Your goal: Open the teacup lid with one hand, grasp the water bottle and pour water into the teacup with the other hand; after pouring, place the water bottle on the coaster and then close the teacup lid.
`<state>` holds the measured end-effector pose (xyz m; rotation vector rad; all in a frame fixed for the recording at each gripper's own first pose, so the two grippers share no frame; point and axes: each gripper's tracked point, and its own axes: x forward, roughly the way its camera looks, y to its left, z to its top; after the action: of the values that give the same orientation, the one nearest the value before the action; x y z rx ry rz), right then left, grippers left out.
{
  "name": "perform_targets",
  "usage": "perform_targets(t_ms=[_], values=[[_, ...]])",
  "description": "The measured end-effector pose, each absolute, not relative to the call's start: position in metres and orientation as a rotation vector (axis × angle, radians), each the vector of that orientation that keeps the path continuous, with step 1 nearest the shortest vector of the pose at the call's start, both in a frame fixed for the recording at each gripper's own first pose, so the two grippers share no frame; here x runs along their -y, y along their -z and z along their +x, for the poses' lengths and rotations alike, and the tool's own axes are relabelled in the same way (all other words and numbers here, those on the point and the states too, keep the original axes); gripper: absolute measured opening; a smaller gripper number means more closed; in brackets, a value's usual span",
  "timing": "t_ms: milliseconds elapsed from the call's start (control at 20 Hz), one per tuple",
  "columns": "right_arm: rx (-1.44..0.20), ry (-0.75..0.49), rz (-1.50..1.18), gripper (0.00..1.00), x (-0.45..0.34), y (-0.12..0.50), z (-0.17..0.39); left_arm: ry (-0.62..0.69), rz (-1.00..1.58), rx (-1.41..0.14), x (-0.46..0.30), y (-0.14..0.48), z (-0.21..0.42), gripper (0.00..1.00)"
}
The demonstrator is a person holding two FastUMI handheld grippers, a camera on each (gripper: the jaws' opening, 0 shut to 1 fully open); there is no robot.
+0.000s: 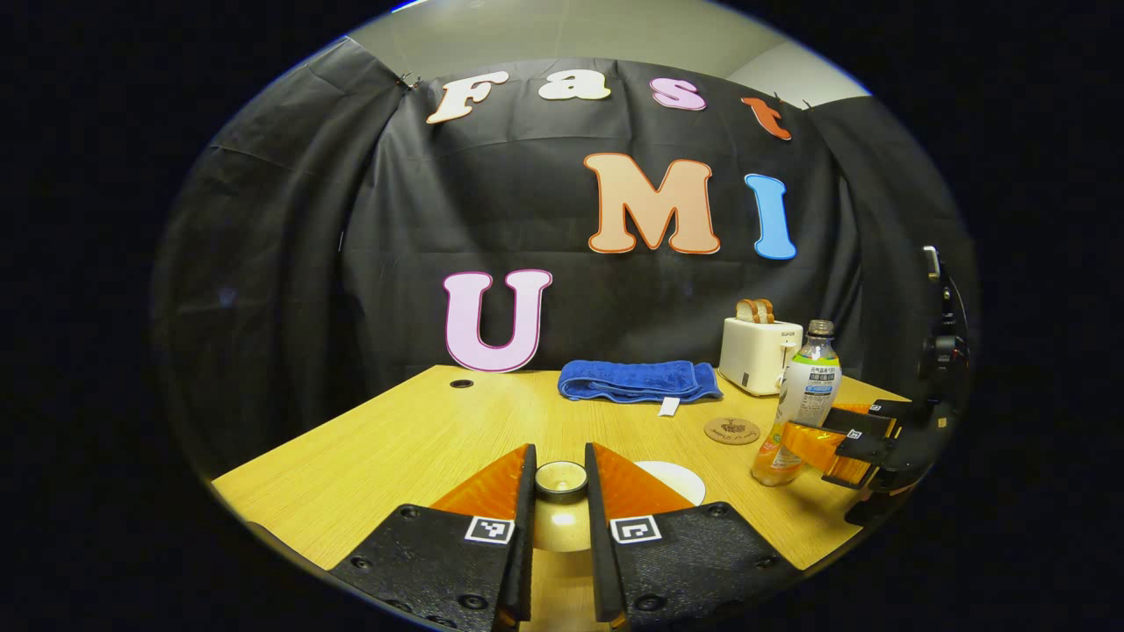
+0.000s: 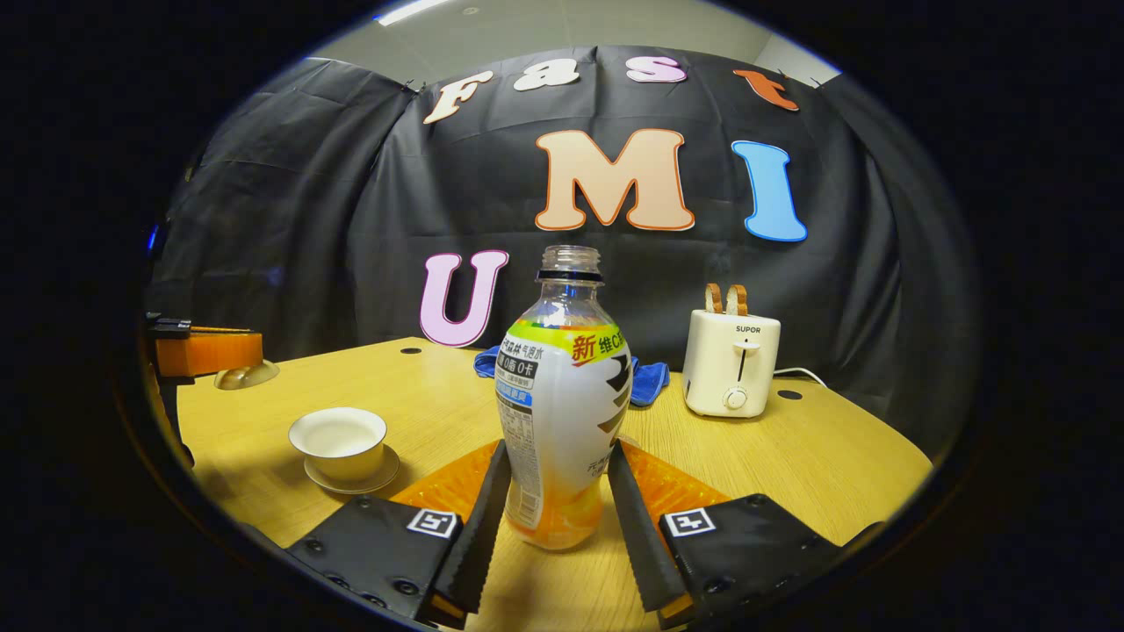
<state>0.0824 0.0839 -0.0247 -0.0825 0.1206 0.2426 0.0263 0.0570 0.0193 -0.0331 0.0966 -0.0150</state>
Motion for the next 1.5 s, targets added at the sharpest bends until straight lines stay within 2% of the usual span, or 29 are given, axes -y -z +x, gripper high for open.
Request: perform_targets(t_ms=[50,100,300,600,900,1500], values=[[-0.129,-0.247,-0.072,0.60,-0.085,0.026,0.083,0.014,-0.036,-0.099,-0.057,-0.018,0.024,0.25],[-0.137,-0.252,-0.057,0.60,-0.087,0.028,0.082,0.012,-0.038,-0.099,-0.059,-0.017,0.024,0.25],[-0.119,-0.253,-0.047,0.60,-0.089,0.021,0.079,0.006,-0.032,-0.093,-0.063,-0.018,0.022,0.25],[-0.060,-0.256,-0.219,0.60,-0.091,0.000,0.081,-0.001,-0.053,-0.082,-0.072,-0.022,0.020,0.25],[0.006,-0.254,-0.481,0.60,-0.100,-0.010,0.085,-0.022,-0.064,-0.091,-0.092,-0.020,0.018,0.25],[0.105,-0.272,-0.978,0.60,-0.126,0.009,0.085,-0.038,-0.080,-0.066,-0.119,-0.022,0.016,0.25]])
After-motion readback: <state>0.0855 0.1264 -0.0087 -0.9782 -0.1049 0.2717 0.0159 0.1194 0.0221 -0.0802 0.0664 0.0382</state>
